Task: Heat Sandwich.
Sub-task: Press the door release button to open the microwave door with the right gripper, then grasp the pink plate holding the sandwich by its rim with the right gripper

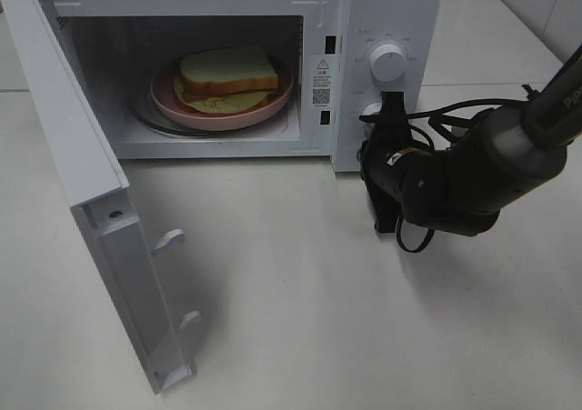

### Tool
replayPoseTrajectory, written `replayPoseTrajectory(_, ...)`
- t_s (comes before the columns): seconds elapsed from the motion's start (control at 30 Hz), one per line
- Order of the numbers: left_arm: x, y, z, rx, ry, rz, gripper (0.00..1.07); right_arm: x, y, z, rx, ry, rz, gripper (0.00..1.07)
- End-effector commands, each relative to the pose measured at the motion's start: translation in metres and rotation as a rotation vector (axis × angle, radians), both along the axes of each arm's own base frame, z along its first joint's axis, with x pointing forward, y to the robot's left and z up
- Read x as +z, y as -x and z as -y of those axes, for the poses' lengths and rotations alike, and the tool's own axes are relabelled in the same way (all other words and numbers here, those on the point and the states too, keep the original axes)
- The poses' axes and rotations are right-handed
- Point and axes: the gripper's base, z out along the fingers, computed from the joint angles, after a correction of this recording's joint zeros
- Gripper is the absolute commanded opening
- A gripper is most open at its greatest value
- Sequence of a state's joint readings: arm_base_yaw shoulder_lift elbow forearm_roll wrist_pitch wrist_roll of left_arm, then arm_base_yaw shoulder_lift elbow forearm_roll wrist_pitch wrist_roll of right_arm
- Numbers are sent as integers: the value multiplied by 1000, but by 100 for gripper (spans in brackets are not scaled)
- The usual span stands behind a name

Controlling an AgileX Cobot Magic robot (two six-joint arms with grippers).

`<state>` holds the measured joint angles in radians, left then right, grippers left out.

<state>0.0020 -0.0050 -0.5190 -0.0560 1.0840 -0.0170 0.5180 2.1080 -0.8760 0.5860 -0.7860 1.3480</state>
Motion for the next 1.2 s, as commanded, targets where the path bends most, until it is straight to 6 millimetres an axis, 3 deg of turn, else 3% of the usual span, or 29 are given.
replayPoseTrajectory(0.03,0,2,0,3,4,28,98,10,5,0,38,4,25,0)
replayPoseTrajectory(0.37,0,2,0,4,5,28,98,7,36,6,65,33,-36,0)
replayPoseTrajectory(0.6,0,2,0,4,5,28,98,24,57,15,130,77,-60,2)
replayPoseTrajectory(0.83,0,2,0,4,5,28,98,41,65,16,209,146,-61,4)
replayPoseTrajectory(1.0,0,2,0,4,5,28,98,62,72,15,373,313,-45,6)
replayPoseTrajectory(1.2,0,2,0,4,5,28,98,73,84,14,614,536,-57,7)
